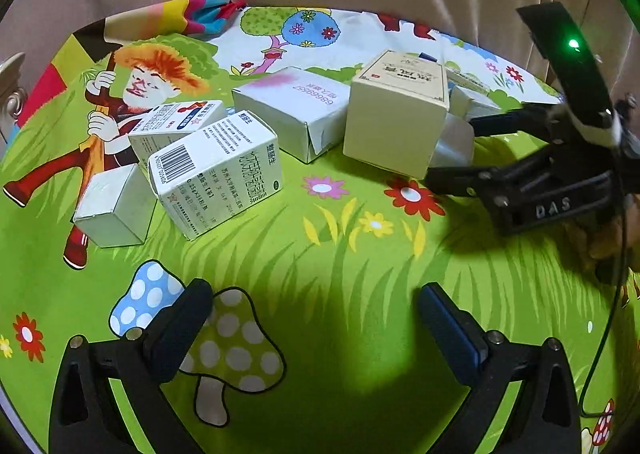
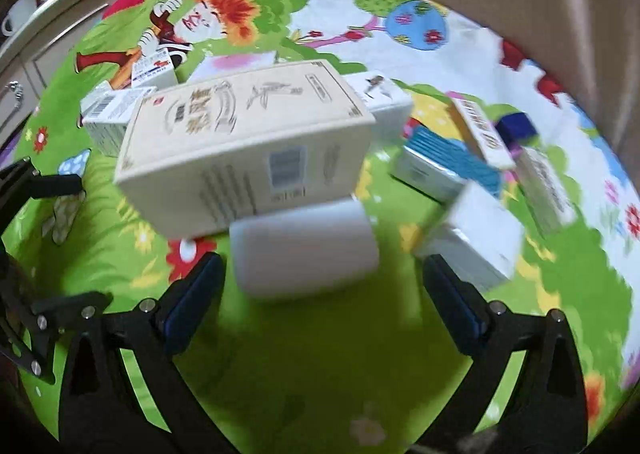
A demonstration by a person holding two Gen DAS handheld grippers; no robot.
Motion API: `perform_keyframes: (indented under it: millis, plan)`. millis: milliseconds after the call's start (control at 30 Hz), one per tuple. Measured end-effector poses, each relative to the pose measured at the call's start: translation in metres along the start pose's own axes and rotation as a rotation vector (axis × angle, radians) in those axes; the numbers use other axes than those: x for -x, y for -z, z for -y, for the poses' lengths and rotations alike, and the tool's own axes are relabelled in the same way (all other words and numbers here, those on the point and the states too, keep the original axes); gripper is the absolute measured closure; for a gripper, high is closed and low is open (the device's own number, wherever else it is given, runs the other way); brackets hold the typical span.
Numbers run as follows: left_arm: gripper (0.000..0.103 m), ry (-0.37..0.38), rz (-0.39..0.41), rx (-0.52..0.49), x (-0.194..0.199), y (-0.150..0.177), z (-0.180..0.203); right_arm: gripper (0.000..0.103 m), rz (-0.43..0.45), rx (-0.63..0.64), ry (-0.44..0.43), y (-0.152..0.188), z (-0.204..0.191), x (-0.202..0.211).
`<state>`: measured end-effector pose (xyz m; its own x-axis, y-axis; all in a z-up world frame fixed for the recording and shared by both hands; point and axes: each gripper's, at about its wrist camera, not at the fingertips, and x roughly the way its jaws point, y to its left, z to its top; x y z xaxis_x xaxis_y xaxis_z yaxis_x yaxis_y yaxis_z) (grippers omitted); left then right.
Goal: Organize rigid objects
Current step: 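Grasp the white plastic holder with the right tool while the left tool grasps the beige box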
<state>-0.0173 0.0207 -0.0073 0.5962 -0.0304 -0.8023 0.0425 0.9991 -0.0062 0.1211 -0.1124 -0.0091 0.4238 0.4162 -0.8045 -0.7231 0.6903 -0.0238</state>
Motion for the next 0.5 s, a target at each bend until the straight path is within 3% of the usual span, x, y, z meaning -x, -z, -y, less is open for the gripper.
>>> perform_keyframes:
  millis: [67, 200, 333, 500]
  plan:
    - [0.0, 0.0, 0.0, 0.0, 0.0, 0.0, 0.0, 0.033, 0.043, -0.009, -0.049, 0.005, 0.002, 0.002]
    - [0.0, -0.002, -0.001, -0.001, 0.0, -0.001, 0.0, 0.034, 0.028, -0.023, 0.018, 0.034, -0.009, 0.027]
    - [0.0, 0.003, 0.0, -0.008, 0.002, 0.0, 0.003, 0.034, 0.037, -0.099, 0.106, 0.09, -0.02, 0.068]
    - [0.0, 0.122, 0.013, -0.073, 0.003, -0.007, 0.023, 0.034, 0.02, -0.207, 0.27, 0.145, -0.026, 0.112]
